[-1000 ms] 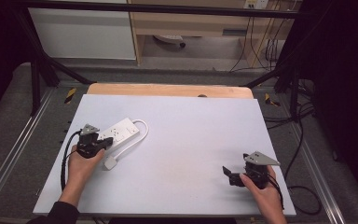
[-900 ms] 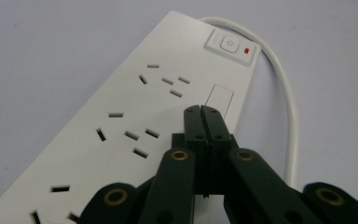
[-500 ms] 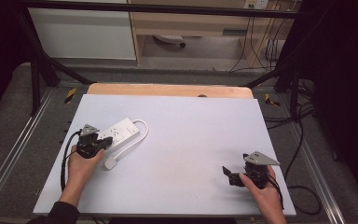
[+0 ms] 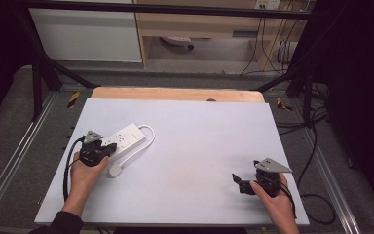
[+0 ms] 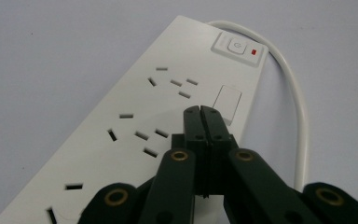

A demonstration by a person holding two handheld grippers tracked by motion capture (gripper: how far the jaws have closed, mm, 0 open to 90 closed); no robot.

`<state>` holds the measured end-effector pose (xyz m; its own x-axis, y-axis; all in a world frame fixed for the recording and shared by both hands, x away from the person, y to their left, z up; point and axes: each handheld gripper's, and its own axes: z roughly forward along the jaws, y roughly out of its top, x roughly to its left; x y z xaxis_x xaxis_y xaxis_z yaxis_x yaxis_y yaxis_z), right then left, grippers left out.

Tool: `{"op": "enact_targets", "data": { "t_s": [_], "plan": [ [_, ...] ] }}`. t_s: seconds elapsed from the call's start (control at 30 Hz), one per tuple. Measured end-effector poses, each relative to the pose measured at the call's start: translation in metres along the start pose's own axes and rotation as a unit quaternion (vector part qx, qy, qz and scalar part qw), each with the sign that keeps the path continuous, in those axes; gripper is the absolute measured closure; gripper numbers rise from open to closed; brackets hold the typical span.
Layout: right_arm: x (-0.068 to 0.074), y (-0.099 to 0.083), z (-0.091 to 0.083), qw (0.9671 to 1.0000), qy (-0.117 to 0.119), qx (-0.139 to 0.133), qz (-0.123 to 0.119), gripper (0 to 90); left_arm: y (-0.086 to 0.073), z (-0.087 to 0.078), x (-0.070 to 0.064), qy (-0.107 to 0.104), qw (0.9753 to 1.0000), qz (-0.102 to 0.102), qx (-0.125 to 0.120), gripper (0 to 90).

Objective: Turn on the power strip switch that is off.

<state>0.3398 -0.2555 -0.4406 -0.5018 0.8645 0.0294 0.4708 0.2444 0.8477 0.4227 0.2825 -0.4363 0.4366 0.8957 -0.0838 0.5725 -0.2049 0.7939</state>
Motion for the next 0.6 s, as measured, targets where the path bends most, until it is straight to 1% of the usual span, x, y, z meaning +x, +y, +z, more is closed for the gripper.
{"op": "enact_targets", "data": {
  "t_s": [0.23, 0.4, 0.47, 0.6],
  "plan": [
    [-0.0002, -0.0001, 0.0002, 1.0000, 0.000, 0.002, 0.000, 3.0, 0.0001, -0.0002, -0.0010, -0.005, 1.0000, 0.000, 0.000, 90.0],
    [-0.0006, -0.0002, 0.0004, 1.0000, -0.001, 0.001, 0.000, 3.0, 0.0007, -0.0017, -0.0011, -0.008, 0.9999, -0.004, -0.008, 90.0],
    [-0.0007, -0.0002, 0.0004, 1.0000, -0.001, 0.001, 0.000, 3.0, 0.0011, -0.0023, -0.0011, -0.007, 0.9999, -0.006, -0.010, 87.0],
    [-0.0007, -0.0003, 0.0007, 1.0000, -0.001, 0.001, -0.001, 3.0, 0.0012, -0.0029, -0.0007, -0.010, 0.9998, -0.008, -0.013, 85.8]
  ]
}}
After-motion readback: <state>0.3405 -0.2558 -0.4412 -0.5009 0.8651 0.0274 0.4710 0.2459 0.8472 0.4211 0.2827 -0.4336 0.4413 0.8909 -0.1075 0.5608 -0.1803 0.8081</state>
